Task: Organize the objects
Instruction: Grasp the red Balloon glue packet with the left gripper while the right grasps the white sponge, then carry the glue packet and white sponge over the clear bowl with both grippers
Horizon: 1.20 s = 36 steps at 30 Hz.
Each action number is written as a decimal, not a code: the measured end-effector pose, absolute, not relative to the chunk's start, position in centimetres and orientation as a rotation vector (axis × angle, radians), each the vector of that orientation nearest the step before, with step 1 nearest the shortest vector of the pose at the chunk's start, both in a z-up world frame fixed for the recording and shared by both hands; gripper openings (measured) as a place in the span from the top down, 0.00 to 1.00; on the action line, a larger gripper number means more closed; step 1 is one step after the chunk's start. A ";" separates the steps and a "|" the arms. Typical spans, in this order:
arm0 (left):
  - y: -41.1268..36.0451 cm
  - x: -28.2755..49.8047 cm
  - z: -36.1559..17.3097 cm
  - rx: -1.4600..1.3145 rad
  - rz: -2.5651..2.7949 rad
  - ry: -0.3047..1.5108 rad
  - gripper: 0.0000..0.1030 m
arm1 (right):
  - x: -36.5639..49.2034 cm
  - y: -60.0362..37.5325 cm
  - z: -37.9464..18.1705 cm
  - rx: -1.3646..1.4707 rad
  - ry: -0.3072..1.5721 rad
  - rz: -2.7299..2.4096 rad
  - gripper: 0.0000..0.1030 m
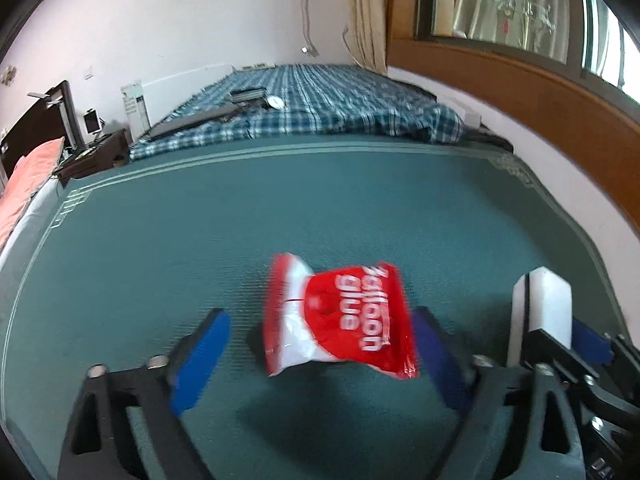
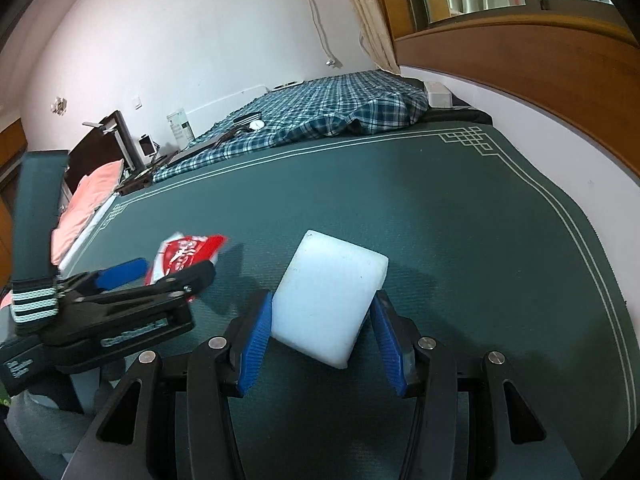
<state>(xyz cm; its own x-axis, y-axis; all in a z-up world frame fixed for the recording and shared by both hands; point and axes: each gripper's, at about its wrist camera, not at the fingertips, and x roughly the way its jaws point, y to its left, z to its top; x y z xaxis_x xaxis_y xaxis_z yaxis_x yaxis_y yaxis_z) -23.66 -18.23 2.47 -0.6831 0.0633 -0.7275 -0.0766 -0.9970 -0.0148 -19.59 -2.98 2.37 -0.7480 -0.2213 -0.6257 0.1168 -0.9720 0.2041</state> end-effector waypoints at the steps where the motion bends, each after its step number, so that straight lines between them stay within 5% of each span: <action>1: -18.2 -23.8 2.3 -1.229 2.806 0.027 0.32 | -19.6 -3.0 2.4 1.020 -0.227 -2.768 0.50; 7: -18.7 -23.2 2.5 -1.215 2.814 0.013 0.44 | -19.4 -2.9 2.4 1.016 -0.238 -2.765 0.50; 18: -19.2 -18.5 4.9 -1.117 2.886 0.075 0.45 | -19.2 -2.7 2.5 0.992 -0.257 -2.770 0.51; 36: -24.6 -7.9 8.2 -1.047 2.973 -0.071 0.45 | -15.2 -4.5 2.5 1.030 -0.132 -2.762 0.55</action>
<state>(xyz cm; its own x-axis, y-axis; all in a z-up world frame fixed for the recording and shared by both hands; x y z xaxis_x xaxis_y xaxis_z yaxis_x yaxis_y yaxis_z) -7.94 -24.60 8.17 -0.7795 0.0044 -0.6263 0.0256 -0.9989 -0.0389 -15.22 -4.52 2.50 -0.7405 -0.2082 -0.6390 0.1461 -0.9779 0.1493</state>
